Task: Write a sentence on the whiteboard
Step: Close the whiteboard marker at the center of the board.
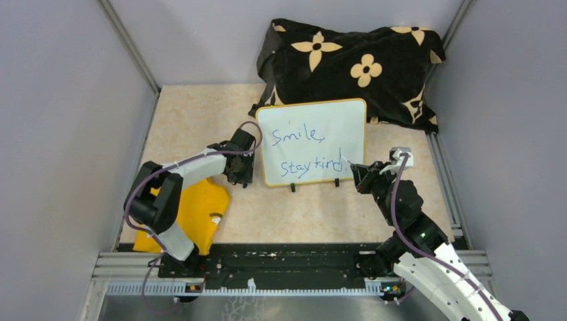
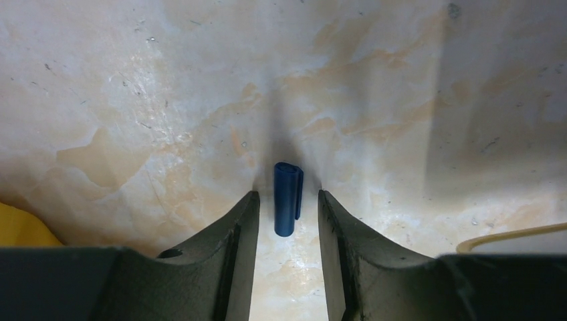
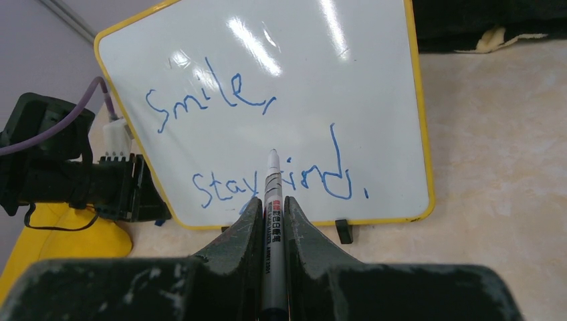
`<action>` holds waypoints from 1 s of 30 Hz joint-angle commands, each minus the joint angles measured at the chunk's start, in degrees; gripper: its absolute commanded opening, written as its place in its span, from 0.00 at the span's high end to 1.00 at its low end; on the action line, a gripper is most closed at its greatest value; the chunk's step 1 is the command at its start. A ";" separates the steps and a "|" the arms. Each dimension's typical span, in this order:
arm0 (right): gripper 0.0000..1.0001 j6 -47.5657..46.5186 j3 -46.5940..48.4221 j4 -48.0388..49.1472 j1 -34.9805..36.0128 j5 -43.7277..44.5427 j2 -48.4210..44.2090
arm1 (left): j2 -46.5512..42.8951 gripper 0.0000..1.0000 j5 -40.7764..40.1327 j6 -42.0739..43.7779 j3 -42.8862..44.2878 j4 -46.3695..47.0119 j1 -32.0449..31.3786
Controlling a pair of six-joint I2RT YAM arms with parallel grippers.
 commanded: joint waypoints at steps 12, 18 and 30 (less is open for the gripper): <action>1.00 0.03 0.85 0.92 -0.59 0.57 0.10 | 4.08 0.71 -2.74 -0.17 1.20 -2.11 -0.52; 1.00 -0.03 0.94 0.56 -0.61 0.73 0.01 | 2.78 0.99 -3.10 -0.69 0.37 -2.29 -0.54; 1.00 -0.04 0.66 0.57 -0.62 1.43 0.34 | -7.33 1.00 -4.23 -3.59 -2.10 -0.30 0.23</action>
